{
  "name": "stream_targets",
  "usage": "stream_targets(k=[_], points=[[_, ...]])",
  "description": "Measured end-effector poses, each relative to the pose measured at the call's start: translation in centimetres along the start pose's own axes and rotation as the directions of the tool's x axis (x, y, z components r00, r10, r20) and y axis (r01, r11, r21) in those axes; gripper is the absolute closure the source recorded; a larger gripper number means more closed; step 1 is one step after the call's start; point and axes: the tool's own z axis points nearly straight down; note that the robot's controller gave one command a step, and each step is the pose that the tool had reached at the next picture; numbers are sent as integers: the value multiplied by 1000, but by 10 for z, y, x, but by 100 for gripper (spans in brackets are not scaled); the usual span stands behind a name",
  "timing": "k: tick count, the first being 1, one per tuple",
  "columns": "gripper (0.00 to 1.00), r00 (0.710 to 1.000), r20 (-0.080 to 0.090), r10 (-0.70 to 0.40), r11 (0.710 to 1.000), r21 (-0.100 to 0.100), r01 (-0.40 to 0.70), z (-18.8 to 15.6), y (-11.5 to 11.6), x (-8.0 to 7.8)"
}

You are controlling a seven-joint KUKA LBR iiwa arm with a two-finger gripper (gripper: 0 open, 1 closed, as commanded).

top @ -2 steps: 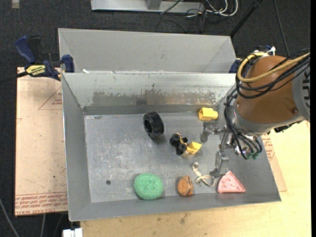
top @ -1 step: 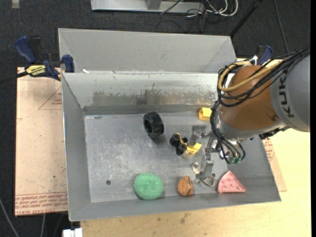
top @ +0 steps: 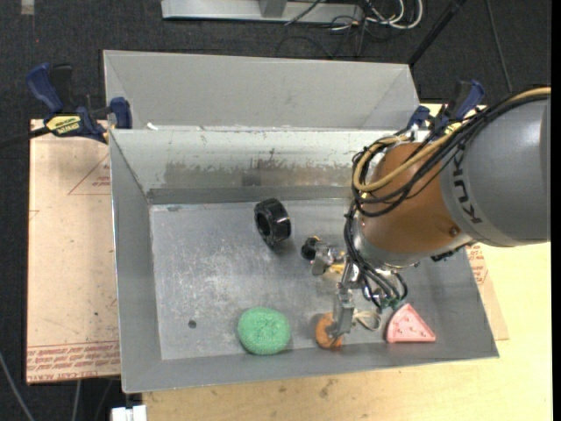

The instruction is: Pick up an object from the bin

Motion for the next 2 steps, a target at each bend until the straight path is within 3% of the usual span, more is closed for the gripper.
stream_targets(k=[1,2], points=[[0,1000,-3,-25,1000,-1,25,8,3,-2],[0,988,-5,152,988,0,-152,-15,-21,-13]])
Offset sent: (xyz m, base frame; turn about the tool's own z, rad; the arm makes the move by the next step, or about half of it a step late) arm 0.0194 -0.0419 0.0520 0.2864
